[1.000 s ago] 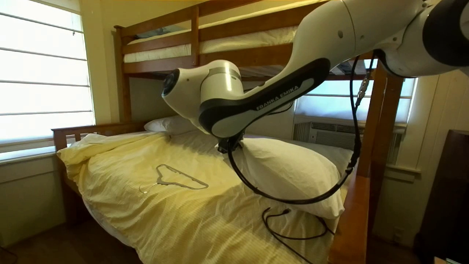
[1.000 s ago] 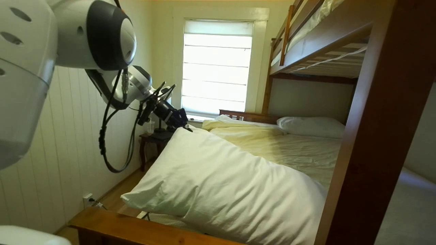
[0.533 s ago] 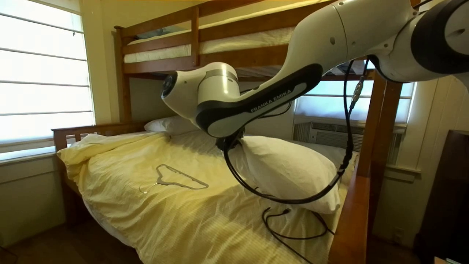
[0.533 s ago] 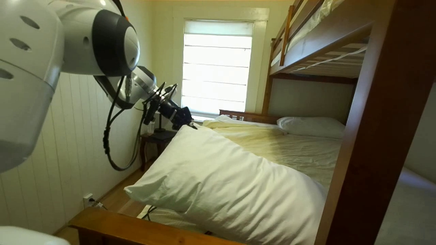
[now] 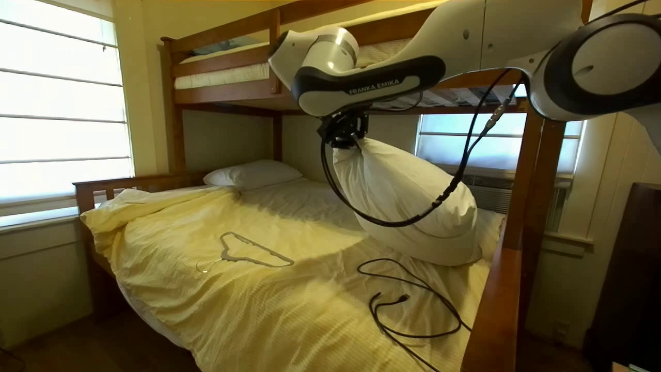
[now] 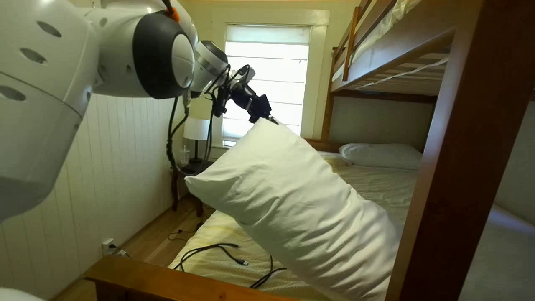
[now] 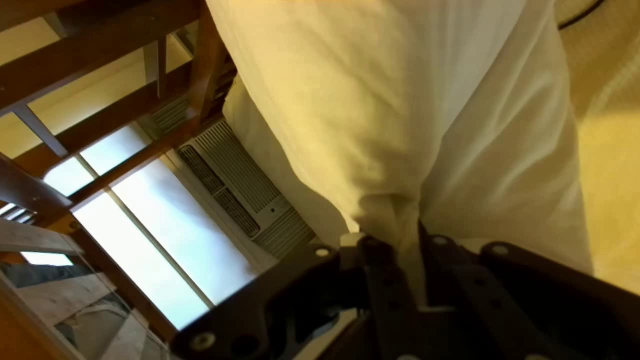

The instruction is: Flip the pillow over

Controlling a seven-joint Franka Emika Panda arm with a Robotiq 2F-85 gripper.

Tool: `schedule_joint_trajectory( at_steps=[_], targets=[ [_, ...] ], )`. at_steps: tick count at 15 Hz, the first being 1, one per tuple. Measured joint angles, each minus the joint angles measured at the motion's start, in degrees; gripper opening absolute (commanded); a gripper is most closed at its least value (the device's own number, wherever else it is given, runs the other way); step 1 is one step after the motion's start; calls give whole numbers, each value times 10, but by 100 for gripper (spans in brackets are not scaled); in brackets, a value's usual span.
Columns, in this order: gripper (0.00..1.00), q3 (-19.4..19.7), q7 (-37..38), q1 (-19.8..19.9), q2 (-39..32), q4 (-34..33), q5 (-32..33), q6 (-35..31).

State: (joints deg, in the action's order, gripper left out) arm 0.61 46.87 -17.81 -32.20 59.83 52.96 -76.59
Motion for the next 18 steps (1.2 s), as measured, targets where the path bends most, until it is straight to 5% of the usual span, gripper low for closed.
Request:
schedule_joint_trajectory(
  at_steps=[3,4,13,18],
  targets=[
    [3,26,6,9,-15,-68,8,9],
    [11,33,16,9,-18,-83,8,12],
    [3,28,63,7,-22,-94,-12,4],
    [3,32,21,-31,-17,-135,53,-17]
  ],
)
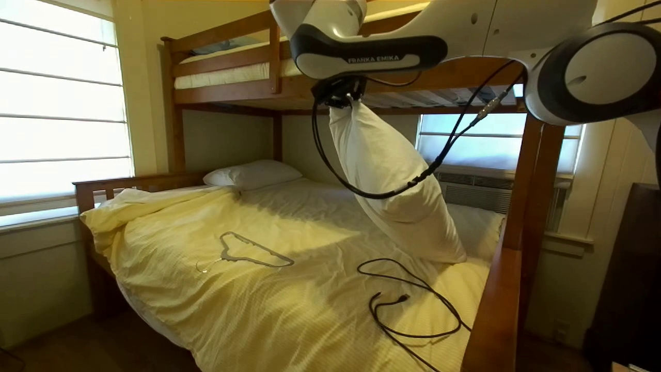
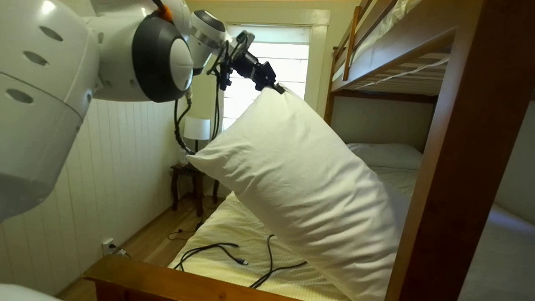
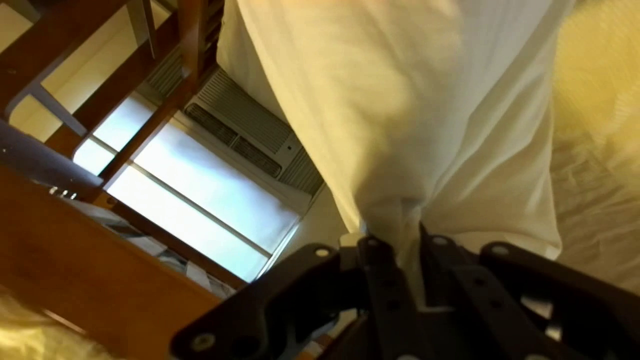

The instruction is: Flip the pillow over

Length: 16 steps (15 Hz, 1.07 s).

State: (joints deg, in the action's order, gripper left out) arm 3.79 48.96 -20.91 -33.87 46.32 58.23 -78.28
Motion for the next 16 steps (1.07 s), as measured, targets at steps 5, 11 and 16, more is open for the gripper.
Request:
schedule_joint_trajectory(
  at_steps=[5,11,16],
  targets=[
    [3,0,-42,-53,20,-42,50,-15],
    [3,0,-70,-116,32,-97,101,-39],
    [3,5,-71,-150,32,-120,133,-47]
  ],
)
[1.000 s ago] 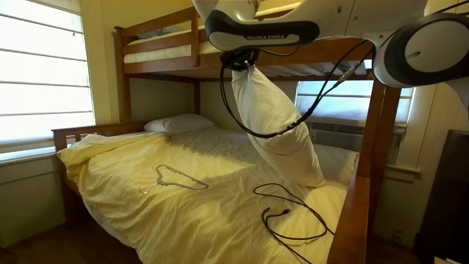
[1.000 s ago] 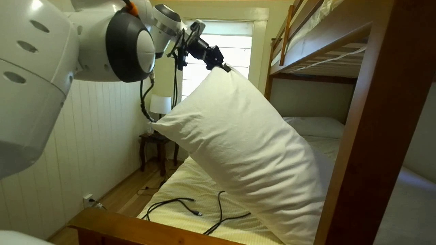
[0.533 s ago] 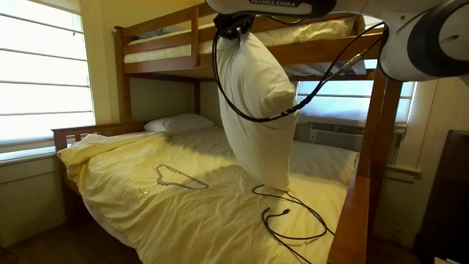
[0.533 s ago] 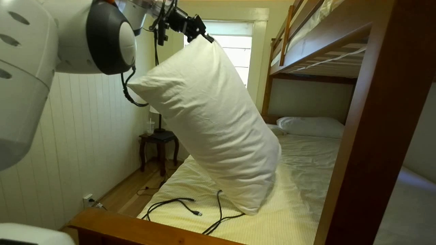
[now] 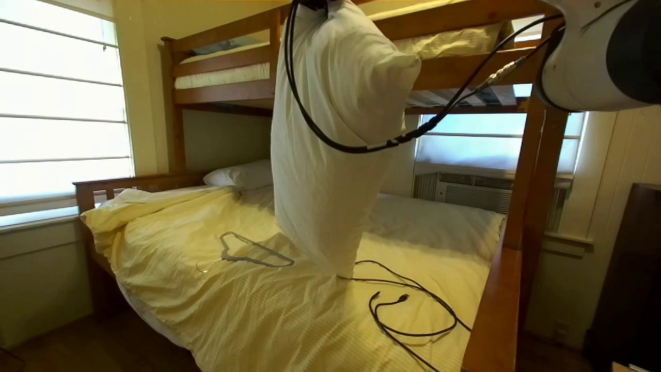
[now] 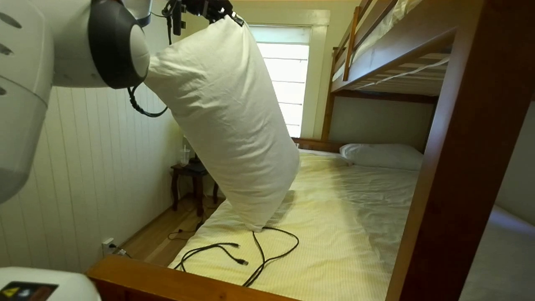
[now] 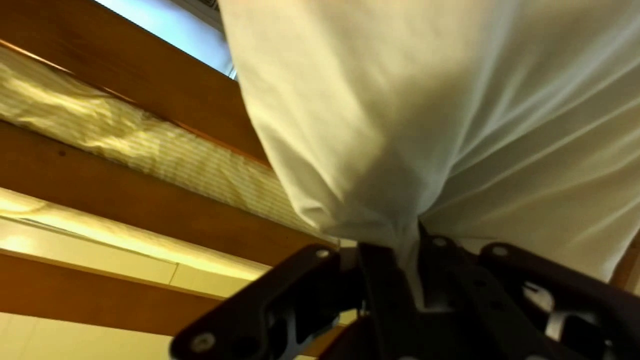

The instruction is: Flip the pillow over

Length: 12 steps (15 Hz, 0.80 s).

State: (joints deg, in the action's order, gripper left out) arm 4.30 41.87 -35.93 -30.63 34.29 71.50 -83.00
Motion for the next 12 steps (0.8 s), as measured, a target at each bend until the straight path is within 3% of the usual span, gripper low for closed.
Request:
schedule_joint_trajectory(
  at_steps=[12],
  targets=[
    [3,20,0,-63,0,-36,31,24]
  ],
)
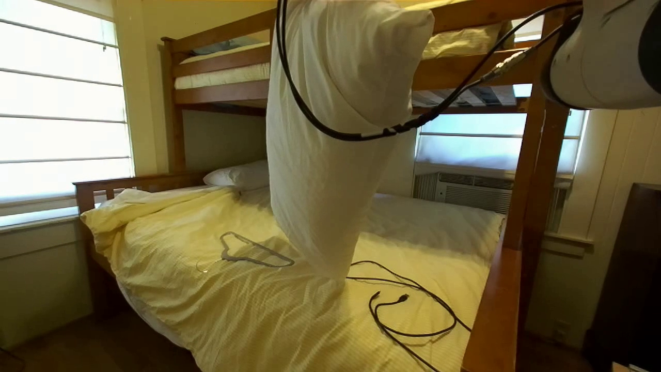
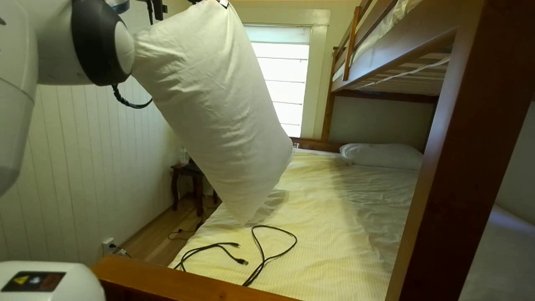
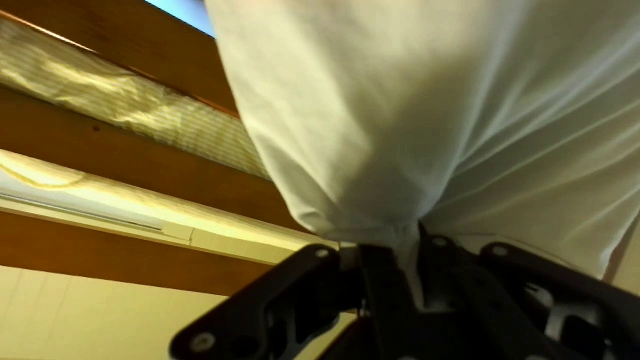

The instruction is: Flip the pillow over

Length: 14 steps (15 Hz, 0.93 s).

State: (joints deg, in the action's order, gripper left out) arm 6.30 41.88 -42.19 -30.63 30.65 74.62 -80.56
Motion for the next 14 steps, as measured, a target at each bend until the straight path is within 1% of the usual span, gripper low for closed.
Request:
schedule_joint_trajectory(
  at_steps=[3,6,8,9,11,12,14],
  targets=[
    [3,-1,3,-24,1,-21,-1,32],
    [3,-12,15,-24,7,-69,-29,64],
    [3,-14,30,-10,35,-71,-66,62],
    [11,-16,38,2,50,-72,-87,61],
    [11,-17,55,33,73,-71,-125,64],
    [11,-18,57,45,78,-71,-133,64],
    [11,-18,59,54,79,-70,-135,64]
  ],
)
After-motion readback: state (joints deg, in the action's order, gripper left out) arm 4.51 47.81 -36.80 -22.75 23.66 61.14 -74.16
